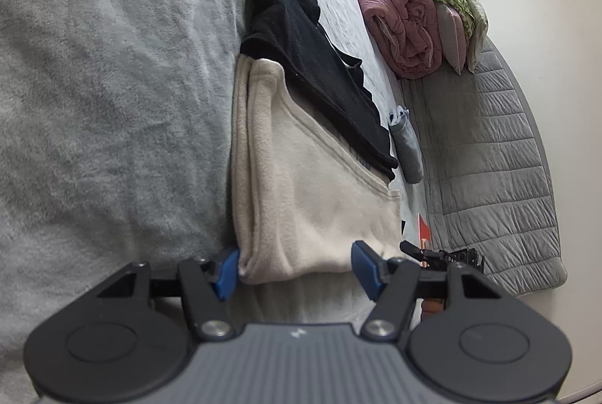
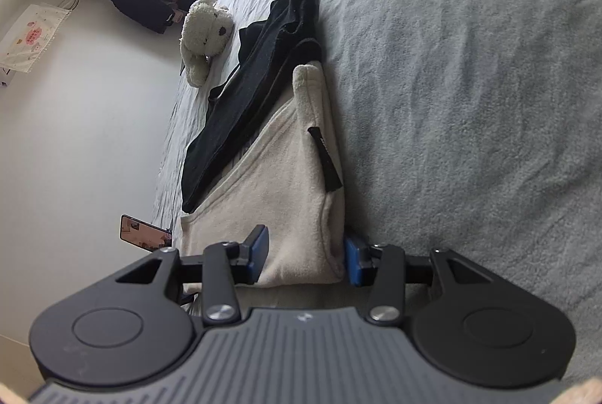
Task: Fold clothes
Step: 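Grasp the folded beige edge with both grippers, then lift the beige edge with both grippers and fold it over the black sleeves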
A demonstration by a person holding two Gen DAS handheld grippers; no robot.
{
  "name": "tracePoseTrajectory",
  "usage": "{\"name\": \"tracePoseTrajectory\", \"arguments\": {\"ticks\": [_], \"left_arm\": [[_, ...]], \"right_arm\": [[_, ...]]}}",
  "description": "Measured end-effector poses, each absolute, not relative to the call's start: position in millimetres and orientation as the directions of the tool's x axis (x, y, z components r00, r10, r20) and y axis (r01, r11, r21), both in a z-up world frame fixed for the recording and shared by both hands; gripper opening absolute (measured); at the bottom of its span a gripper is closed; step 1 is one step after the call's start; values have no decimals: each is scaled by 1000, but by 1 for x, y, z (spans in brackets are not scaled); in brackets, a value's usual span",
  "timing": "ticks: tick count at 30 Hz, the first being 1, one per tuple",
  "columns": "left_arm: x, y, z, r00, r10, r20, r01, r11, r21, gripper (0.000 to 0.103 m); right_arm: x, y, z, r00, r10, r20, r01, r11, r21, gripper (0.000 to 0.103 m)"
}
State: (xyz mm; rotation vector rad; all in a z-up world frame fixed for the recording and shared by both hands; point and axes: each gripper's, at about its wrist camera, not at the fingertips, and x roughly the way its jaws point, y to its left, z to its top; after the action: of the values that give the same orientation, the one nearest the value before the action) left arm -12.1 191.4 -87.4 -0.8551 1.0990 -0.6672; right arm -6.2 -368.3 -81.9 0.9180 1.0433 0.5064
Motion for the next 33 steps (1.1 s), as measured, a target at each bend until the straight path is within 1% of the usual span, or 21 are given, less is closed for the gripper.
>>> {"name": "tracePoseTrajectory", "arguments": {"ticks": [2, 3, 4, 6, 7, 11, 19, 22, 28, 33], "left_arm": [[-11, 191, -88, 330, -816, -475, 39, 514, -857, 62], [-11, 192, -89, 336, -810, -481, 24, 518, -855, 55], [-11, 192, -89, 343, -803, -487, 9, 522, -853, 50], [-10, 195, -92, 351, -796, -494, -31, 517, -855, 20], [-10, 197, -94, 354, -797, -490, -51, 506, -861, 14], [-8, 201, -94, 374, -809, -453, -70, 462, -884, 12], [-5, 209, -68, 479, -831, -284, -1, 323, -946, 11], [2, 208, -57, 520, -818, -245, 20, 298, -954, 11], [25, 204, -44, 599, -777, -191, 7, 244, -970, 11], [50, 203, -40, 685, -705, -185, -45, 212, -976, 11]], "right_arm": [[-4, -364, -82, 438, 741, -508, 50, 544, 837, 45], [-4, -362, -82, 435, 743, -509, 45, 546, 837, 44], [-3, -361, -82, 430, 742, -514, 45, 551, 833, 38], [-2, -363, -83, 426, 740, -520, 68, 547, 835, 28], [-2, -364, -83, 425, 741, -519, 78, 541, 837, 22], [1, -360, -74, 439, 750, -495, 48, 530, 846, 20], [15, -362, -48, 522, 776, -354, -10, 421, 907, 19], [24, -362, -40, 557, 768, -317, -21, 395, 919, 19], [46, -363, -28, 632, 725, -276, -18, 369, 929, 19], [66, -363, -22, 699, 667, -258, 9, 352, 936, 19]]}}
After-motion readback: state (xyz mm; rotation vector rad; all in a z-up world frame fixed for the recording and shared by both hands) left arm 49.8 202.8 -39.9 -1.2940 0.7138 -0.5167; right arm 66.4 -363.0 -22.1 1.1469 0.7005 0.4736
